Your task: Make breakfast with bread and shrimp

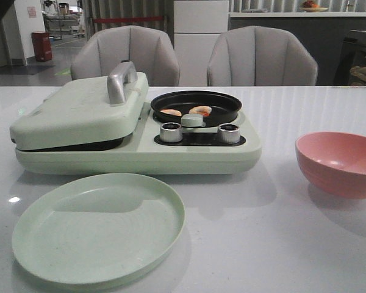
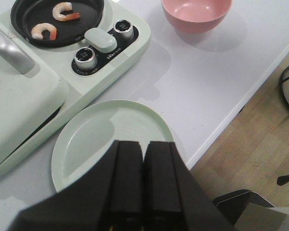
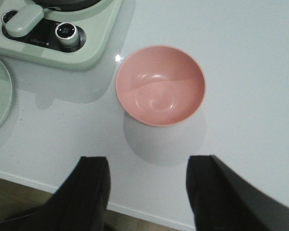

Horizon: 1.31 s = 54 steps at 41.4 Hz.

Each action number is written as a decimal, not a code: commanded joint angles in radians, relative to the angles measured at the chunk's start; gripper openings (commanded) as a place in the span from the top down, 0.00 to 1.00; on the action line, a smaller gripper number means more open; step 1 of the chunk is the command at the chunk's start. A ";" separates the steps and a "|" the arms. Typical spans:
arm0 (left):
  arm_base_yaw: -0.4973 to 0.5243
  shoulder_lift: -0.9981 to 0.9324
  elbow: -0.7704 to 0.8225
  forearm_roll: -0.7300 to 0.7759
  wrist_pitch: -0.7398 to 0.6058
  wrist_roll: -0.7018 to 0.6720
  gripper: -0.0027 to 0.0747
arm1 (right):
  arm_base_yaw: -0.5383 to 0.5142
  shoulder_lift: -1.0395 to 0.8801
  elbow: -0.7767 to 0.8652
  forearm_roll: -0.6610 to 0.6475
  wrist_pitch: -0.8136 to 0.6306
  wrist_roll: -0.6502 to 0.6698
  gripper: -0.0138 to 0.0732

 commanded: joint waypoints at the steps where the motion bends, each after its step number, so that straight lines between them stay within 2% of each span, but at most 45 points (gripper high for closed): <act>1: 0.001 -0.005 -0.027 -0.006 -0.071 -0.010 0.83 | 0.000 -0.125 0.026 -0.030 -0.012 0.017 0.30; 7: 0.001 -0.005 -0.027 -0.006 -0.071 -0.010 0.83 | 0.000 -0.262 0.068 -0.110 0.080 0.109 0.30; 14: 0.001 -0.005 -0.027 -0.006 -0.078 -0.010 0.83 | 0.000 -0.381 0.104 -0.091 0.095 0.120 0.30; 30: 0.001 -0.005 -0.027 -0.006 -0.078 -0.010 0.83 | 0.000 -0.433 0.135 -0.068 0.115 0.120 0.30; 33: 0.001 -0.005 -0.027 -0.006 -0.078 -0.010 0.83 | 0.000 -0.433 0.135 -0.068 0.119 0.120 0.35; 40: 0.001 -0.005 -0.027 -0.013 -0.078 -0.010 0.83 | 0.000 -0.433 0.135 -0.068 0.122 0.120 0.59; 46: 0.001 -0.005 -0.027 -0.013 -0.078 -0.010 0.83 | 0.000 -0.433 0.135 -0.068 0.122 0.120 0.73; 51: 0.001 -0.005 -0.027 -0.013 -0.078 -0.010 0.83 | 0.000 -0.433 0.135 -0.068 0.122 0.120 0.80; 54: 0.001 -0.005 -0.027 -0.013 -0.078 -0.010 0.83 | 0.000 -0.433 0.135 -0.068 0.122 0.120 0.80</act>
